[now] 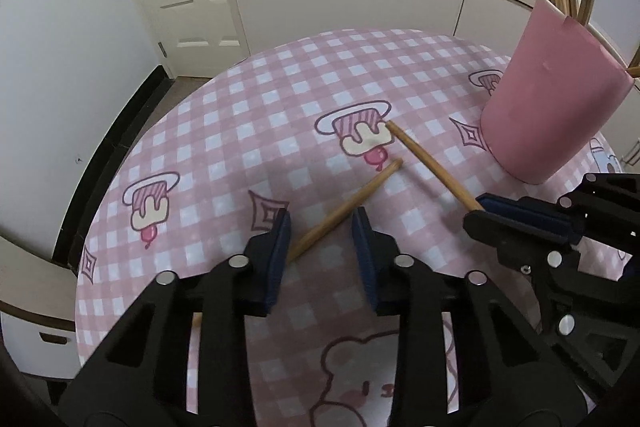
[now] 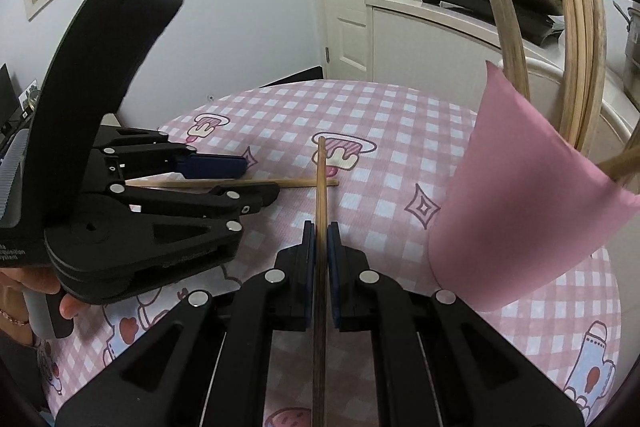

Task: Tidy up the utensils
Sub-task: 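Grasp a chopstick with the left tool while the right tool grasps another, then lift both held chopsticks and carry them over the pink cup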

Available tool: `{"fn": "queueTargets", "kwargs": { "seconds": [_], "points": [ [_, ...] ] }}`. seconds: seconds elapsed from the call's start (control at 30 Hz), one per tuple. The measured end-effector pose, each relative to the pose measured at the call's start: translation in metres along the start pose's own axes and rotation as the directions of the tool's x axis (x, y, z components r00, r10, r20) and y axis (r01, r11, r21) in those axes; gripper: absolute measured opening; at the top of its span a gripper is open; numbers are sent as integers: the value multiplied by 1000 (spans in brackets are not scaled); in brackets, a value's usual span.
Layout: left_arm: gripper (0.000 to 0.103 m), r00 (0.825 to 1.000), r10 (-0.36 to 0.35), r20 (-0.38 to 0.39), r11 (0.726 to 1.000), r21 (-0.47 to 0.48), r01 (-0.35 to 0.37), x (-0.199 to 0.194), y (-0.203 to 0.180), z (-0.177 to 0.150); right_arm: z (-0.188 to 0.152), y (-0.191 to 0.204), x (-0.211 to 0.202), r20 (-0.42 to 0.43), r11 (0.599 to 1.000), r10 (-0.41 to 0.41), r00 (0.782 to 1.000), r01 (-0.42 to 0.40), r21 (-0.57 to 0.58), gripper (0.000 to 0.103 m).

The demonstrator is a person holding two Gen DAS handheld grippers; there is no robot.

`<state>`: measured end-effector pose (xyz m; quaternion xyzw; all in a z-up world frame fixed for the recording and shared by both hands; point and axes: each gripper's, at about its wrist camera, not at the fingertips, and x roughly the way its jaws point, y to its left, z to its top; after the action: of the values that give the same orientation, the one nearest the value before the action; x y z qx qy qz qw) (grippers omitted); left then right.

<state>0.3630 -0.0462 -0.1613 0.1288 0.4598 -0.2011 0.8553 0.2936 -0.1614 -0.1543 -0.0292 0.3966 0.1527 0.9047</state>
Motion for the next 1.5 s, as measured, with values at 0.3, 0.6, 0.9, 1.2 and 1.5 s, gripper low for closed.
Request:
{"fn": "queueTargets", "kwargs": {
  "seconds": [0.3,0.6,0.9,1.2,1.5],
  "points": [
    [12,1000,9,-11,998,-70,-10,1,1,5,-1,5,-8,18,1000,16,1000,-15,-4,5],
    [6,998,59,25,986,-156,-55,-27,17,-8,1,15,-23,52,999,39,998,-38,-29,5],
    [5,953,180,242,964,-238,-121,-114,4,-31,3,29,-62,136,996,73,988,-66,-60,5],
    [5,872,283,399,945,-272,-182,-184,-25,-65,-3,45,-118,235,992,95,967,-72,-105,5],
    [5,821,320,473,938,-281,-204,-219,-44,-80,-7,47,-152,300,991,93,949,-58,-123,5]
  ]
}}
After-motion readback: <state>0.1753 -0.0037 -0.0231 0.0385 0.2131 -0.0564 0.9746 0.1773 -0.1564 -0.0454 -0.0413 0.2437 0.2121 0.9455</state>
